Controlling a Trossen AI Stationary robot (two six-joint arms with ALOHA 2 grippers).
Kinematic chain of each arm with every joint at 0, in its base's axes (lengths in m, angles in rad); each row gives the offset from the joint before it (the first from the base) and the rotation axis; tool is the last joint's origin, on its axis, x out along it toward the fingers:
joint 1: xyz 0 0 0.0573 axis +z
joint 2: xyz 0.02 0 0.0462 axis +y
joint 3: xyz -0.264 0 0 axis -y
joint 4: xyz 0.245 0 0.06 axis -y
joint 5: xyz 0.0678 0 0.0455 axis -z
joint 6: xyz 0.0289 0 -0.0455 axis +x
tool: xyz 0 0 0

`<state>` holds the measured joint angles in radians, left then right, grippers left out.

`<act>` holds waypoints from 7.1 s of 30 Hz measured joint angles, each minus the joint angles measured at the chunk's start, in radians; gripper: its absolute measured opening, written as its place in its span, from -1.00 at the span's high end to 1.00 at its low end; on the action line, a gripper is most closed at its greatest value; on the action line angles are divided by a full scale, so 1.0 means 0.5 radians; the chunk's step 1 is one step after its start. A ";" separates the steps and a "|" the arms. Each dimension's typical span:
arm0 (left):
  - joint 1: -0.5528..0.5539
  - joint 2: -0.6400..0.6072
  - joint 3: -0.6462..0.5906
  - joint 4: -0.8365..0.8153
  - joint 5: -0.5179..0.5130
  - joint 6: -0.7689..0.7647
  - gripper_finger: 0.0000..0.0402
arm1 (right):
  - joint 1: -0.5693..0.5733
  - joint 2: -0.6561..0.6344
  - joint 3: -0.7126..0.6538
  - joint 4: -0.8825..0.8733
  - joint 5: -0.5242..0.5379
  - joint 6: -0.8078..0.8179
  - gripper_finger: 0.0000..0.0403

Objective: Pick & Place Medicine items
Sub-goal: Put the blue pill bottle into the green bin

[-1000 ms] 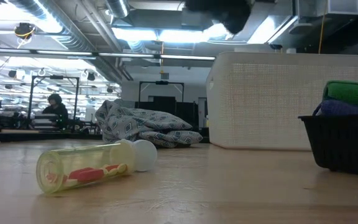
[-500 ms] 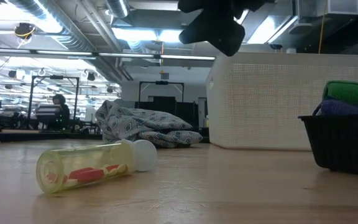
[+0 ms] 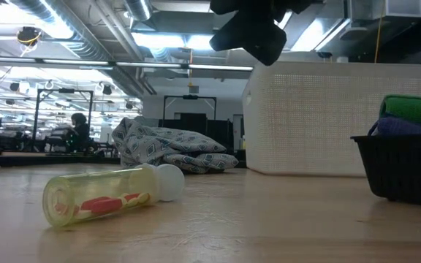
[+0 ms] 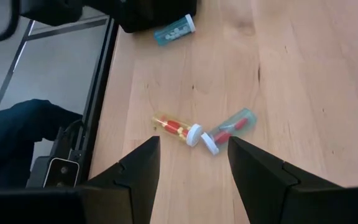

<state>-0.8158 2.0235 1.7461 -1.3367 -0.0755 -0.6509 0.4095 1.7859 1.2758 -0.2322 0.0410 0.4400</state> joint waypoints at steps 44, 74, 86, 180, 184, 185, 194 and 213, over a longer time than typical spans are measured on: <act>0.045 0.253 -0.081 0.024 -0.020 1.193 0.16 | 0.146 -0.002 0.000 0.120 0.322 0.452 0.06; 0.209 0.001 0.009 0.173 -0.398 0.829 0.65 | 0.150 -0.003 -0.001 0.120 0.530 0.283 0.06; -0.037 -0.828 -0.108 0.821 -1.446 0.812 0.64 | 0.219 -0.010 -0.002 0.303 0.882 -0.114 0.06; 0.199 -1.456 -1.085 2.673 -1.151 1.727 0.05 | 0.635 -0.283 -0.002 -0.216 1.656 -0.091 0.44; 0.140 -1.432 -1.088 2.586 -1.176 1.696 0.07 | 0.720 -0.354 -0.002 -0.921 1.410 0.716 0.44; 0.135 -1.427 -1.088 2.571 -1.177 1.697 0.07 | 0.748 -0.356 -0.002 -1.059 1.314 0.888 0.44; 0.140 -1.369 -1.088 2.560 -1.163 1.690 0.07 | 1.033 -0.356 -0.002 -1.820 0.498 1.955 0.44; 0.144 -1.364 -1.088 2.583 -1.120 1.650 0.07 | 1.315 -0.247 -0.350 -1.348 -0.077 2.450 0.33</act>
<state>-0.7437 1.3415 1.2022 -0.0450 -0.6357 0.1743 1.0672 1.6623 1.1008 -0.9063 0.0025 1.6649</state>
